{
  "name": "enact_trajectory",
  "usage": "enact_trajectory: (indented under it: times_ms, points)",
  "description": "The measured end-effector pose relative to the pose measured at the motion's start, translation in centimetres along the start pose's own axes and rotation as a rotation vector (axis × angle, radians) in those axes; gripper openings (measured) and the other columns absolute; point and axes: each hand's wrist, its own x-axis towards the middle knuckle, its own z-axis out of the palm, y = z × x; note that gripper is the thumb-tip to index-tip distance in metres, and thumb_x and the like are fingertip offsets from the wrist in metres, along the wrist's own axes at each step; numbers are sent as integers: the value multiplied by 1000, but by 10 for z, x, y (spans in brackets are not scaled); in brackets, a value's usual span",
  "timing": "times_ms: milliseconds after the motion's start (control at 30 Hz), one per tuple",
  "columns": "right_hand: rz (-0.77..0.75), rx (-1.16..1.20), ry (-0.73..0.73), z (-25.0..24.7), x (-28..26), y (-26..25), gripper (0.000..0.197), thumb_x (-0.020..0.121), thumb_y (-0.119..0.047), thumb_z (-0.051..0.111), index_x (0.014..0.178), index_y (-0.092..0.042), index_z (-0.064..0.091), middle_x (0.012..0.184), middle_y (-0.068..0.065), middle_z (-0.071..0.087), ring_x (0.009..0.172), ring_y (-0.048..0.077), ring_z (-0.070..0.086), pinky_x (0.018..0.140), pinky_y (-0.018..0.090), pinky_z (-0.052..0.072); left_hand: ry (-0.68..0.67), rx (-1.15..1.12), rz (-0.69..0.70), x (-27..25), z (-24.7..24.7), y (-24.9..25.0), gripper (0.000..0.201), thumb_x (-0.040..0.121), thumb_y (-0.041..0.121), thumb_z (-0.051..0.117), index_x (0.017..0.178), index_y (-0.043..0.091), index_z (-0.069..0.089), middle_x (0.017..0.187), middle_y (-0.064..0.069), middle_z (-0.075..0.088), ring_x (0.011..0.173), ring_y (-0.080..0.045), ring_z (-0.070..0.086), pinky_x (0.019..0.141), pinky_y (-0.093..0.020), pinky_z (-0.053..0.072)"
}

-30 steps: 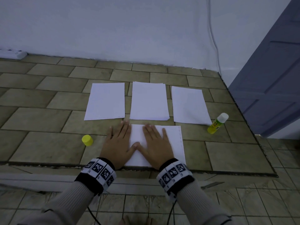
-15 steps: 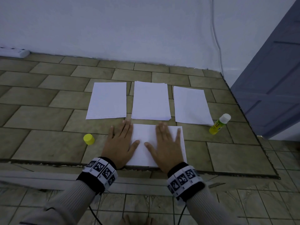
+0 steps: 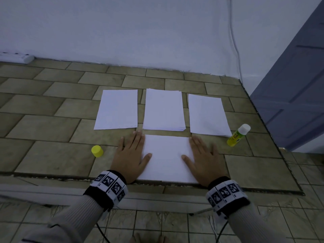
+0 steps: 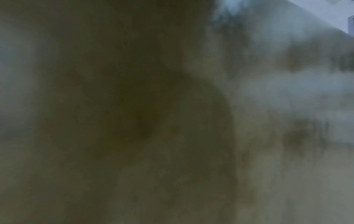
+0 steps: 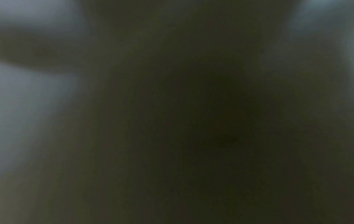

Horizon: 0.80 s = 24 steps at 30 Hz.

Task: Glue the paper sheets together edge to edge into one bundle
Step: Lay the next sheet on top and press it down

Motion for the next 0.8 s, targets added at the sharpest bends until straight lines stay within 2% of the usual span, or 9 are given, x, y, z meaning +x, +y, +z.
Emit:
enact_trajectory:
  times_ms: [67, 133, 167, 233, 300, 400, 467, 600, 800]
  points:
    - [-7, -9, 8, -4, -1, 9, 97, 80, -70, -21, 153, -17, 15, 160, -3, 13, 147, 11, 10, 116, 53, 10, -8, -4, -2, 0, 0, 0, 82, 96, 60, 4, 150, 4, 29, 158, -12, 25, 147, -26, 22, 116, -53, 16]
    - [-22, 40, -20, -11, -1, 19, 88, 85, -68, -13, 153, -18, 13, 160, -6, 10, 148, 10, 8, 118, 50, 9, -13, -5, -2, 0, 0, 0, 79, 97, 58, 9, 150, 3, 30, 158, -13, 27, 147, -27, 23, 115, -53, 17]
    - [-15, 108, -57, -18, -3, 21, 79, 92, -65, 0, 152, -18, 16, 159, -5, 16, 147, 12, 13, 118, 47, 12, -17, -2, -1, 0, 0, 0, 79, 97, 58, 8, 149, 3, 30, 157, -13, 27, 146, -28, 23, 115, -53, 18]
    - [-17, 265, -40, -34, -5, 21, 57, 99, -50, 27, 143, -15, 34, 144, 1, 44, 134, 22, 38, 110, 39, 29, -28, 0, 0, 1, 0, 0, 81, 97, 59, 4, 149, 2, 30, 157, -14, 27, 147, -28, 22, 115, -53, 17]
    - [-40, 318, -34, -49, -7, 19, 46, 100, -36, 41, 140, -13, 40, 140, 4, 48, 129, 22, 44, 107, 32, 31, -35, -7, -4, 1, 1, 0, 85, 96, 61, 0, 151, 1, 26, 159, -14, 21, 148, -27, 17, 117, -51, 11]
    - [-107, 287, -104, -67, -3, 12, 44, 99, -26, 48, 141, -18, 41, 145, 0, 45, 132, 15, 41, 108, 25, 28, -33, -12, -6, 0, -1, 1, 92, 92, 65, -7, 152, 1, 19, 161, -13, 14, 149, -25, 11, 118, -51, 7]
    - [-148, 246, -160, -71, 6, 6, 46, 98, -22, 49, 143, -18, 38, 144, 2, 45, 130, 16, 42, 106, 24, 29, -49, -13, -6, 0, -2, 1, 96, 88, 69, -10, 153, 2, 14, 162, -12, 6, 150, -23, 4, 120, -51, 4]
    - [-154, 149, -258, -65, 25, -4, 53, 98, -22, 49, 146, -14, 29, 150, 5, 34, 136, 21, 34, 111, 35, 31, -87, -14, -16, 0, -6, 3, 105, 81, 76, -14, 154, 4, 6, 162, -10, -3, 149, -20, -7, 120, -51, -1]
    - [-193, -116, -170, -61, 43, -7, 44, 94, -32, 48, 131, -10, 39, 127, 8, 44, 114, 25, 43, 95, 38, 39, -130, 8, -28, -1, -11, 4, 115, 70, 80, -26, 154, 5, -1, 162, -8, -10, 149, -19, -12, 120, -49, -5]
